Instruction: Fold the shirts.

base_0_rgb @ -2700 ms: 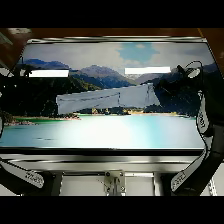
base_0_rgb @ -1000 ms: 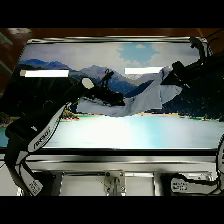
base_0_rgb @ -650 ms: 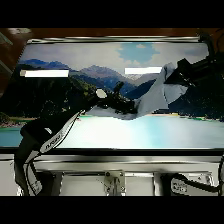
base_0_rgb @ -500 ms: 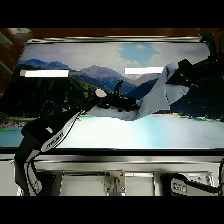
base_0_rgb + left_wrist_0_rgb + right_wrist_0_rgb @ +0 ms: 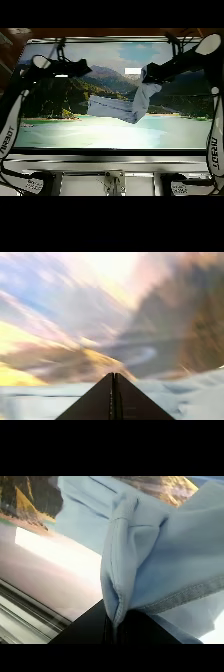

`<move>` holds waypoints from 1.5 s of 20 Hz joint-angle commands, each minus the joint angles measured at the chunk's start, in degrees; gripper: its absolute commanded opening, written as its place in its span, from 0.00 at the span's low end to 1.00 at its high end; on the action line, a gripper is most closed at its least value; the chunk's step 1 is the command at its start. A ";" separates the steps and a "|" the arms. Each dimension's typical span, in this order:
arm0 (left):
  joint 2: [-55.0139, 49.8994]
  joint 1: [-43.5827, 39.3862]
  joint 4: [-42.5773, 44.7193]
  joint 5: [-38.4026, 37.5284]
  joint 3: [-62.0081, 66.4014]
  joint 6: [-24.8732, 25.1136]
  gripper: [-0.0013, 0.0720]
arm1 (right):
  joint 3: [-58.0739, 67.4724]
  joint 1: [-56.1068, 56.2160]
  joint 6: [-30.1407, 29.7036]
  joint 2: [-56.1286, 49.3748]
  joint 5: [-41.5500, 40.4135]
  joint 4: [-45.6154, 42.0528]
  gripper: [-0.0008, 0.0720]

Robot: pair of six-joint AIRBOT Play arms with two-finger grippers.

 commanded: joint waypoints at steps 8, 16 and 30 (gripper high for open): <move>31.78 23.54 16.59 -5.99 0.02 -3.89 0.07 | -0.02 23.85 6.64 -23.43 -33.29 11.52 0.39; 34.03 23.08 16.61 -10.60 -2.29 -1.55 0.07 | -0.02 17.51 6.10 -20.90 -8.68 10.56 0.72; 34.14 20.35 16.57 -13.44 -6.78 -0.52 0.07 | -26.08 -5.29 4.02 -11.47 -12.59 9.18 0.88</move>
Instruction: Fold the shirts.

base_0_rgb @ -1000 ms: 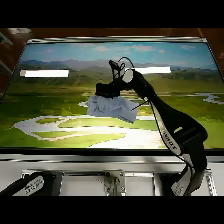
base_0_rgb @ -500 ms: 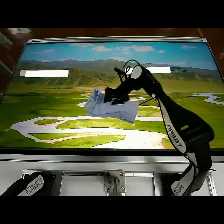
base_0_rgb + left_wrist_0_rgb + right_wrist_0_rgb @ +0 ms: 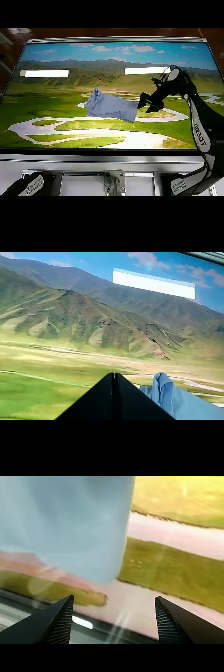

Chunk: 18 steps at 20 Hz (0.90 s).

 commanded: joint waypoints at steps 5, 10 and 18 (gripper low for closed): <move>-0.04 -5.88 0.00 -0.37 -0.11 0.02 0.07 | -10.91 -0.07 -3.02 -3.39 -19.69 15.30 0.88; -0.04 -9.60 0.00 0.33 -0.11 -0.15 0.07 | -10.80 0.85 -2.64 -4.20 -24.00 16.33 0.54; -1.03 -11.32 0.00 0.72 -0.20 -2.60 0.07 | 5.40 -5.60 -30.91 -1.05 -17.51 33.81 0.11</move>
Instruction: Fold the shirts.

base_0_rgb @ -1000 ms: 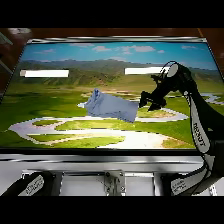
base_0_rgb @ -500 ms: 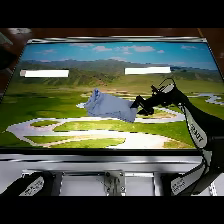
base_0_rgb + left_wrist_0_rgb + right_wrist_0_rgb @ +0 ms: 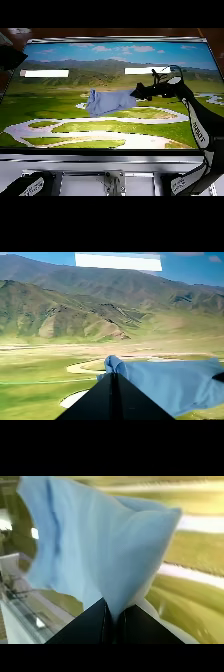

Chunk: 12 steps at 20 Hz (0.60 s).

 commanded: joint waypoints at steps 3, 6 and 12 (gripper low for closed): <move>-0.50 -1.55 0.04 0.04 -0.11 -2.95 0.07 | 15.32 -12.33 0.22 1.55 3.63 1.38 0.11; -0.52 -3.61 0.04 0.02 -0.11 -3.10 0.07 | 17.31 -24.22 7.65 1.55 8.72 -1.95 0.11; -0.68 -8.83 0.04 0.04 -0.11 -3.10 0.07 | 17.31 -46.38 16.02 1.66 21.86 -20.96 0.11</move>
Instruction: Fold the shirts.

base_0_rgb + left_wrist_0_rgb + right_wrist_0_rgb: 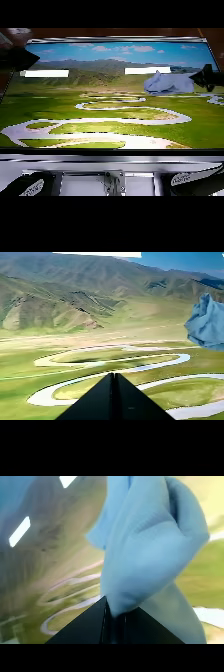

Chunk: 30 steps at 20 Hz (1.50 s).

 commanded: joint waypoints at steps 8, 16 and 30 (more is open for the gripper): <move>-0.09 -8.11 0.02 0.04 -0.02 -0.13 0.07 | -14.53 -28.79 7.80 9.03 9.86 -28.22 0.11; -0.74 -8.66 0.02 0.04 -0.02 -0.13 0.07 | -42.80 -36.30 4.39 22.34 0.90 -34.47 0.12; -2.38 -8.63 0.11 0.04 -0.02 0.11 0.07 | -45.77 -36.28 3.56 26.36 2.29 -40.89 0.79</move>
